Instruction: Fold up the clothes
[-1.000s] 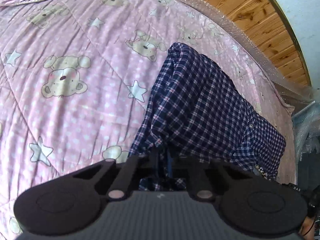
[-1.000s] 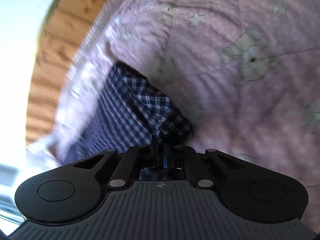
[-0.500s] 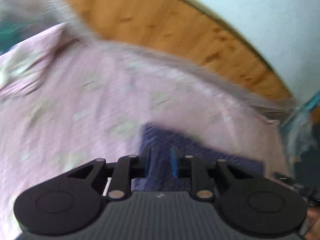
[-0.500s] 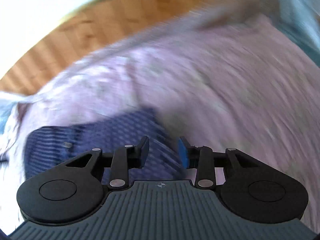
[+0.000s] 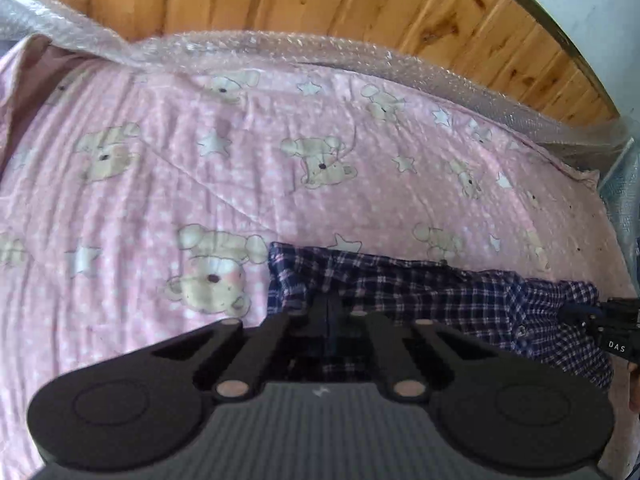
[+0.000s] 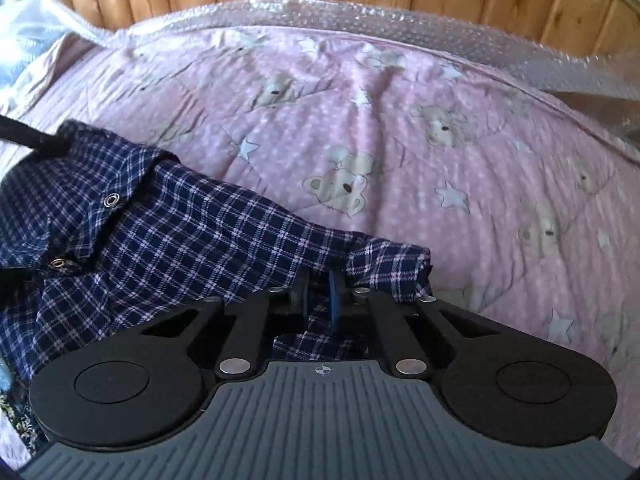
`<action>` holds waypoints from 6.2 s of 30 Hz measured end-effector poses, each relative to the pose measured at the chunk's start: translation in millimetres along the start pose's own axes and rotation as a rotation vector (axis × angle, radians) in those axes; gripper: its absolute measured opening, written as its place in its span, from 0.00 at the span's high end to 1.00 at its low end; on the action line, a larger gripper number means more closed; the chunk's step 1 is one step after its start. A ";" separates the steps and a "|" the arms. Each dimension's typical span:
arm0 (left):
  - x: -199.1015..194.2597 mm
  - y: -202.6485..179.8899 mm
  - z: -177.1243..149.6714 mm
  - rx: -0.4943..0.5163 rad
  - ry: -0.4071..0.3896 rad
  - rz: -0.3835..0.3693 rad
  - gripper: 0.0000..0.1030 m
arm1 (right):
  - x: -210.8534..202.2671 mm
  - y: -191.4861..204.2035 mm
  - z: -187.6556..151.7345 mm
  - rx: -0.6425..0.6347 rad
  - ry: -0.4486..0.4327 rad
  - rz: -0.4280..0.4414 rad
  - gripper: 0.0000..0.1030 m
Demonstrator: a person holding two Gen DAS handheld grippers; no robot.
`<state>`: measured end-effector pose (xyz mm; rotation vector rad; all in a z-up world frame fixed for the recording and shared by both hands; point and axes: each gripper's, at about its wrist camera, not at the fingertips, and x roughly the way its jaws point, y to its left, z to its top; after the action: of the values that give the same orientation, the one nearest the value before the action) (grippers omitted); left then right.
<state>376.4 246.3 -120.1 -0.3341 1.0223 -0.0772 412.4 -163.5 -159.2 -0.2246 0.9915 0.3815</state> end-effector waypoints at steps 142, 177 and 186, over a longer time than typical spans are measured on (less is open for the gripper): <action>-159.9 -81.8 -39.0 -0.178 -0.231 -0.181 0.78 | -181.3 -83.3 -36.2 -0.017 -0.010 0.433 0.87; 2.6 -27.1 2.9 0.264 -0.009 0.125 0.52 | -29.6 -86.9 -54.3 0.353 -0.163 0.203 0.50; 0.6 -36.2 19.3 0.320 -0.023 0.014 0.84 | -10.0 -76.9 -45.1 0.322 -0.112 0.236 0.55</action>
<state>396.4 216.5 -100.2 -0.0360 0.9721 -0.2207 404.5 -251.6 -173.8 0.2052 0.9559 0.4374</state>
